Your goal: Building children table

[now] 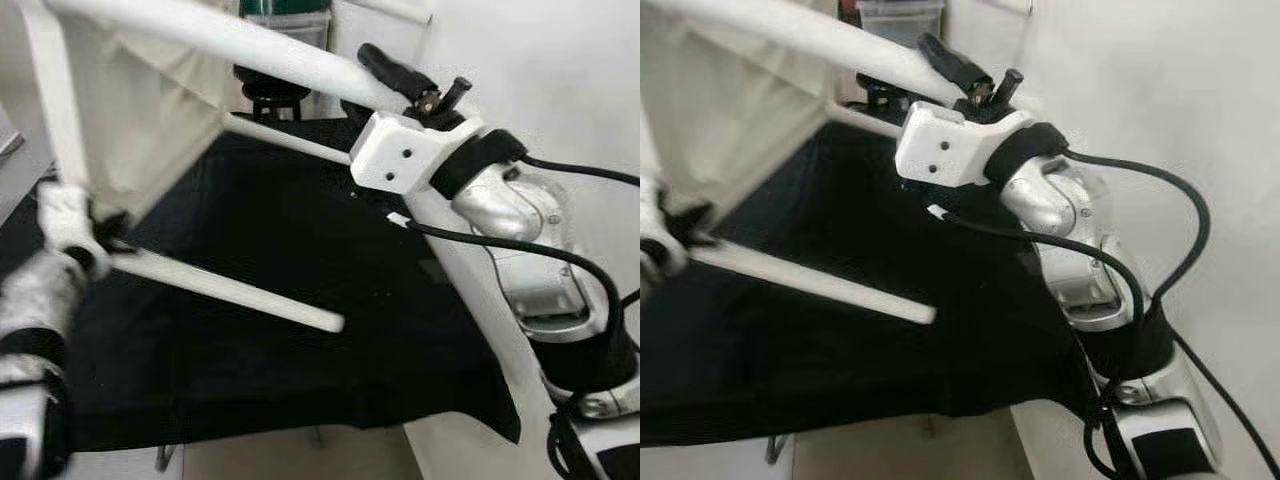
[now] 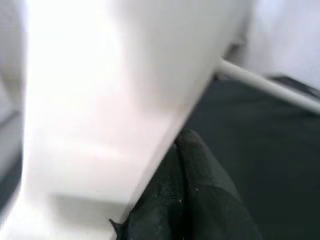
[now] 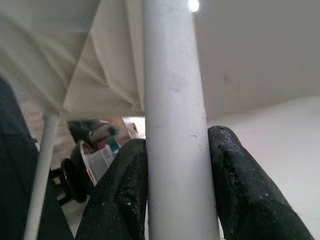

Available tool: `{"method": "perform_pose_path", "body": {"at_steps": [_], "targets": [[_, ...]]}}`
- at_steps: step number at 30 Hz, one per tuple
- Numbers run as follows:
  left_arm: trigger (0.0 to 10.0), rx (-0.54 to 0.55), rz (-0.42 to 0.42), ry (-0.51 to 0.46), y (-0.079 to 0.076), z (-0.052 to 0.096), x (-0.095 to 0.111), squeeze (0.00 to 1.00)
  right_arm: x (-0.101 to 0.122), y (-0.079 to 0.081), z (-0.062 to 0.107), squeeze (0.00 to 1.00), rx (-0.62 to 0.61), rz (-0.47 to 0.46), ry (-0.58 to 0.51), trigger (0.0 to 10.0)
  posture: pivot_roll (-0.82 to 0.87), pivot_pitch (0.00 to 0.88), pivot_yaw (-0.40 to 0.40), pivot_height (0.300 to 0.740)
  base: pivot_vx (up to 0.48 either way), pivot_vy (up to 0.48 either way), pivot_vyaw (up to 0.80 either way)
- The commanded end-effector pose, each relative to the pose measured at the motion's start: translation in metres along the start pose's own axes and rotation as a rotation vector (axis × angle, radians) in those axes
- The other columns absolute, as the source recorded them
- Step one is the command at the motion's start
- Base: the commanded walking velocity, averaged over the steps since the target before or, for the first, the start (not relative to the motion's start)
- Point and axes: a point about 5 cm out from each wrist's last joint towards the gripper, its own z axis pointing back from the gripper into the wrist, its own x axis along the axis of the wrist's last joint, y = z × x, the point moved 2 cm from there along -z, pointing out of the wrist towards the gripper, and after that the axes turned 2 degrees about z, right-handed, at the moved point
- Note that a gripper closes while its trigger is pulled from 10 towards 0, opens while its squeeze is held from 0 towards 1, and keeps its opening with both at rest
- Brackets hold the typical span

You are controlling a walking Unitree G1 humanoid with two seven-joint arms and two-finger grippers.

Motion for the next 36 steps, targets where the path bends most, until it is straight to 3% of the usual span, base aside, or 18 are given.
{"method": "perform_pose_path", "body": {"at_steps": [1, 2, 7, 9, 10, 12, 13, 14, 15, 16, 17, 19, 25, 26, 28, 29, 30, 36], "targets": [[10.0, 0.174, -0.019, -0.061, 0.049, 0.015, 0.024, 0.00, -0.043, -0.016, 0.014, 0.00, -0.088, -0.049, 0.212, 0.0, -0.15, 0.023, 0.063, 0.740, 0.000, 0.000, 0.00], [10.0, 0.160, -0.064, -0.129, 0.055, 0.014, 0.055, 0.00, -0.056, -0.007, 0.019, 0.00, -0.112, -0.165, 0.295, 0.0, -0.11, 0.014, 0.063, 0.740, 0.000, 0.000, 0.00], [10.0, 0.115, -0.119, -0.217, 0.055, 0.012, 0.093, 0.00, -0.075, 0.017, 0.028, 0.00, -0.126, -0.354, 0.431, 0.0, -0.08, 0.007, 0.061, 0.740, 0.000, 0.000, 0.00], [10.0, 0.003, -0.182, -0.295, 0.036, 0.005, 0.130, 0.00, -0.094, 0.077, 0.047, 0.00, -0.094, -0.705, 0.632, 0.0, -0.04, 0.000, 0.063, 0.740, 0.000, 0.000, 0.00], [10.0, 0.003, -0.182, -0.295, 0.036, 0.005, 0.130, 0.00, -0.094, 0.077, 0.047, 0.00, -0.094, -0.705, 0.632, 0.0, -0.04, 0.000, 0.063, 0.740, 0.000, 0.000, 0.00], [10.0, -0.062, -0.227, -0.329, 0.022, 0.001, 0.149, 0.00, -0.093, 0.121, 0.057, 0.00, -0.048, -0.908, 0.737, 0.0, -0.02, 0.001, 0.074, 0.740, 0.000, 0.000, 0.00], [10.0, -0.062, -0.227, -0.329, 0.022, 0.001, 0.149, 0.00, -0.093, 0.121, 0.057, 0.00, -0.048, -0.908, 0.737, 0.0, -0.02, 0.001, 0.074, 0.740, 0.000, 0.000, 0.00], [10.0, -0.102, -0.242, -0.338, 0.014, -0.001, 0.155, 0.00, -0.088, 0.141, 0.056, 0.00, -0.016, -0.971, 0.758, 0.0, -0.01, 0.000, 0.081, 0.740, 0.000, 0.000, 0.00], [10.0, -0.102, -0.242, -0.338, 0.014, -0.001, 0.155, 0.00, -0.088, 0.141, 0.056, 0.00, -0.016, -0.971, 0.758, 0.0, -0.01, 0.000, 0.081, 0.740, 0.000, 0.000, 0.00], [10.0, -0.144, -0.255, -0.347, 0.004, -0.004, 0.159, 0.00, -0.084, 0.162, 0.055, 0.00, 0.012, -1.036, 0.788, 0.0, 0.00, 0.000, 0.087, 0.740, 0.000, 0.000, 0.00], [10.0, -0.144, -0.255, -0.347, 0.004, -0.004, 0.159, 0.00, -0.084, 0.162, 0.055, 0.00, 0.012, -1.036, 0.788, 0.0, 0.00, 0.000, 0.087, 0.740, 0.000, 0.000, 0.00], [10.0, -0.228, -0.267, -0.350, -0.016, -0.010, 0.161, 0.00, -0.076, 0.187, 0.044, 0.00, 0.044, -1.093, 0.790, 0.0, 0.01, 0.000, 0.096, 0.740, 0.000, 0.000, 0.00], [10.0, -0.355, -0.237, -0.304, -0.046, -0.017, 0.135, 0.00, -0.076, 0.191, 0.026, 0.00, 0.030, -1.084, 0.760, 0.0, 0.01, 0.000, 0.102, 0.740, 0.000, 0.000, 0.00], [10.0, -0.402, -0.220, -0.284, -0.058, -0.017, 0.121, 0.00, -0.079, 0.189, 0.025, 0.00, 0.023, -1.043, 0.758, 10.0, 0.00, 0.000, 0.102, 0.740, 0.000, 0.000, 0.00], [10.0, -0.434, -0.206, -0.271, -0.066, -0.015, 0.111, 0.00, -0.081, 0.188, 0.025, 0.00, 0.018, -1.014, 0.757, 10.0, 0.00, 0.000, 0.104, 0.740, 0.000, 0.000, 0.00], [10.0, -0.469, -0.177, -0.252, -0.075, -0.013, 0.097, 0.15, -0.084, 0.187, 0.025, 0.37, 0.020, -1.000, 0.756, 10.0, -0.02, 0.000, 0.100, 0.740, 0.000, 0.000, 0.00], [10.0, -0.496, -0.150, -0.229, -0.083, -0.010, 0.081, 1.00, -0.086, 0.187, 0.027, 1.00, 0.017, -1.009, 0.748, 10.0, -0.03, 0.002, 0.094, 0.740, 0.000, 0.000, 0.00], [10.0, -0.523, -0.078, -0.179, -0.097, 0.000, 0.047, 1.00, -0.088, 0.183, 0.037, 1.00, -0.007, -1.032, 0.704, 10.0, -0.05, 0.011, 0.096, 0.740, 0.000, 0.000, 0.00]]}}
